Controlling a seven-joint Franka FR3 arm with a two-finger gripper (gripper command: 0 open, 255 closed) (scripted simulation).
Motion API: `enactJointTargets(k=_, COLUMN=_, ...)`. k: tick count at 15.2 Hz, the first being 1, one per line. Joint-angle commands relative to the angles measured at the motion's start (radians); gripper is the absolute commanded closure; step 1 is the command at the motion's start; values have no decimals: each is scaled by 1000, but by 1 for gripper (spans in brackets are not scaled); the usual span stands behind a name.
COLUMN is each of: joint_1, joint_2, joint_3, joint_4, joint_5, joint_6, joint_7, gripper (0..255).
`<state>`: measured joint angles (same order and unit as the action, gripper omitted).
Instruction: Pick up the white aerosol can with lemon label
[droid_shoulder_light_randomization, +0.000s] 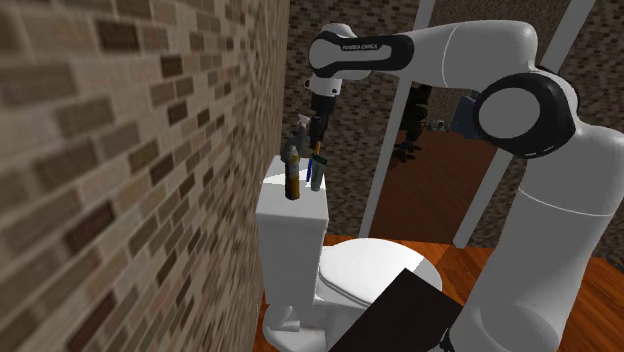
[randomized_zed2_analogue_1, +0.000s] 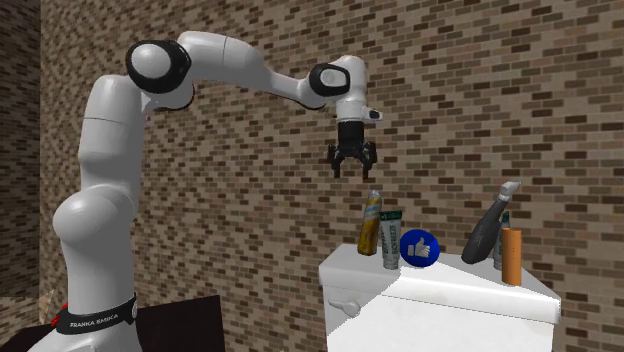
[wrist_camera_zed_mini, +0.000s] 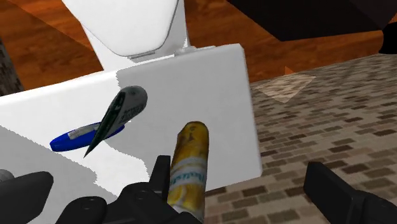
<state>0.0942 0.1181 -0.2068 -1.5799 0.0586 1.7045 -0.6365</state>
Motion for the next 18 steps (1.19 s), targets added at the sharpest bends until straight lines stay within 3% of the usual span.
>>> enactJointTargets(k=1, joint_1=-2, joint_2=91, joint_3=4, joint_4=103, joint_5=0, joint_6=-24, joint_7=-54, gripper=0)
enactJointTargets(k=7, joint_1=-15, joint_2=408, joint_3=33, joint_4=513, joint_5=-10, joint_6=-145, joint_7=-180, gripper=0)
enactJointTargets(k=14, joint_1=-7, joint_2=383, joint_3=34, joint_4=378, joint_5=-14, joint_6=-35, joint_7=-178, gripper=0)
enactJointTargets(k=17, joint_1=-7, joint_2=382, joint_3=34, joint_4=368, joint_5=-14, joint_6=-27, joint_7=-178, gripper=0)
enactJointTargets(k=18, joint_1=-7, joint_2=382, joint_3=34, joint_4=368, joint_5=-14, joint_6=-26, joint_7=-178, gripper=255)
